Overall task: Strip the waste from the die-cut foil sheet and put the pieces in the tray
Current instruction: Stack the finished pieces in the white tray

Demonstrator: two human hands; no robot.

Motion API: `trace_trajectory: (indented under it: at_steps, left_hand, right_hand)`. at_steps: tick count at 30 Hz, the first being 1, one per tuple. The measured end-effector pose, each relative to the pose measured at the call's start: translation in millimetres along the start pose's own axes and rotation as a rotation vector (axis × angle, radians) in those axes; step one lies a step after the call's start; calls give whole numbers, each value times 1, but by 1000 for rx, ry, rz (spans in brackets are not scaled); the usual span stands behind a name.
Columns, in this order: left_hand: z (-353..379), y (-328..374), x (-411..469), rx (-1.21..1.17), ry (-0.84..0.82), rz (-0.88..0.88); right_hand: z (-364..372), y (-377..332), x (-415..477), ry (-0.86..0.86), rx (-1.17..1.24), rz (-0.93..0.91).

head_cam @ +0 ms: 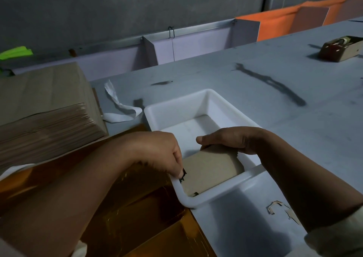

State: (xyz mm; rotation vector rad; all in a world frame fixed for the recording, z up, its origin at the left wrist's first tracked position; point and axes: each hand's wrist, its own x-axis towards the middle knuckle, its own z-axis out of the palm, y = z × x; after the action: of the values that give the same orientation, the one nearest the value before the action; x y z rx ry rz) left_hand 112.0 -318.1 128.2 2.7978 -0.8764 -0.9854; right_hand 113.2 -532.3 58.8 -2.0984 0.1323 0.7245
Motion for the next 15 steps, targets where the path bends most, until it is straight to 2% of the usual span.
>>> trace_trajectory:
  at_steps: [3,5,9,15]
  left_hand:
    - [2,4,6,-29,-78,-37]
    - [1,6,9,-112,-140,-95]
    - [-1,5,9,-193,-160,-134]
    - [1,7,9,-261,-143,-150]
  right_hand:
    - [-3,-1,-4,38,-21,-147]
    - [-5,-1,-6,5,-25,-218]
    - [-6,4,-5,-166,-60,-198]
    - [-7,6,-1,-198,-48,-210]
